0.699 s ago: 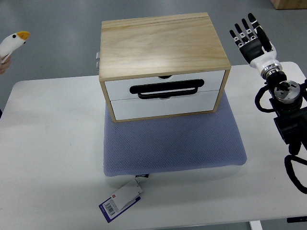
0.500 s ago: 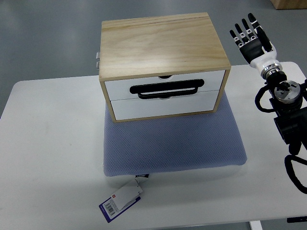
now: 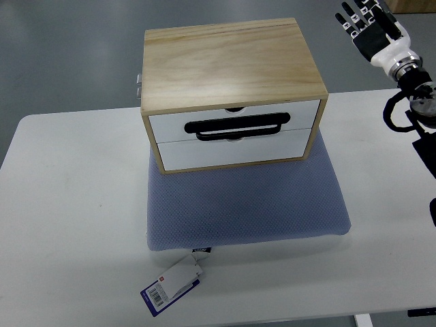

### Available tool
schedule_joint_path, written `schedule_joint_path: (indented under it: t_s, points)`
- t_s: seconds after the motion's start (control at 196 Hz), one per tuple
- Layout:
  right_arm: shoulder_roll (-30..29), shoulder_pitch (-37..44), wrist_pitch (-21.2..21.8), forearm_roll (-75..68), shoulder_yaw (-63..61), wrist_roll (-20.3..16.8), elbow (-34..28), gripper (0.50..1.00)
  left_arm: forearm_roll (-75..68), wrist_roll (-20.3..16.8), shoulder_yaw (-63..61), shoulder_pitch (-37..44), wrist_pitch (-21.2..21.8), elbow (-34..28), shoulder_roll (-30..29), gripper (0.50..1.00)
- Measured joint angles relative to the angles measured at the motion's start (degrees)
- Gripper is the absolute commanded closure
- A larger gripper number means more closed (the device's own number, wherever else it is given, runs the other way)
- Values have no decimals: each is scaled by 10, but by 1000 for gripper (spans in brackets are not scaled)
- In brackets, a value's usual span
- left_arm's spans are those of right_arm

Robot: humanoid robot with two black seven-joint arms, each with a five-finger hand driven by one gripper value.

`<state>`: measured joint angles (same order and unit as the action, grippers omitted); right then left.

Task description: Open wood drawer with right hand

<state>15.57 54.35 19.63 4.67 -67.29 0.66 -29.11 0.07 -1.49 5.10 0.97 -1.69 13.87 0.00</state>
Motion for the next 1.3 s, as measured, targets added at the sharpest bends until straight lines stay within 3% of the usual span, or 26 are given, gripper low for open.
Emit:
schedule_joint_path:
  t_s: [0.184, 0.388, 0.546, 0.71, 0.904, 1.031, 1.184, 1.302]
  points:
    - [68, 91, 4, 4, 181, -17, -16, 556, -1, 0, 0, 0, -1, 0, 0, 500]
    - [133, 229, 5, 66, 392, -75, -100, 556, -2, 0, 1, 0, -1, 2, 0, 500]
    - [144, 360, 4, 113, 541, -120, -153, 556, -3, 0, 1, -1, -2, 5, 0, 500]
    - [120, 510, 18, 117, 690, -174, -237, 556, -2, 0, 1, -1, -2, 6, 0, 500]
    - [76, 617, 49, 93, 773, -229, -340, 554, -1, 0, 1, -1, -2, 7, 0, 500]
    - [42, 666, 57, 19, 799, -285, -408, 556, 0, 0, 1, -1, -2, 7, 0, 500]
    - [8, 692, 38, -54, 805, -343, -438, 556, 0, 0, 1, -1, -2, 6, 0, 500]
    - [-12, 696, 1, -92, 824, -355, -468, 556, 0, 0, 1, -1, -2, 6, 0, 500]
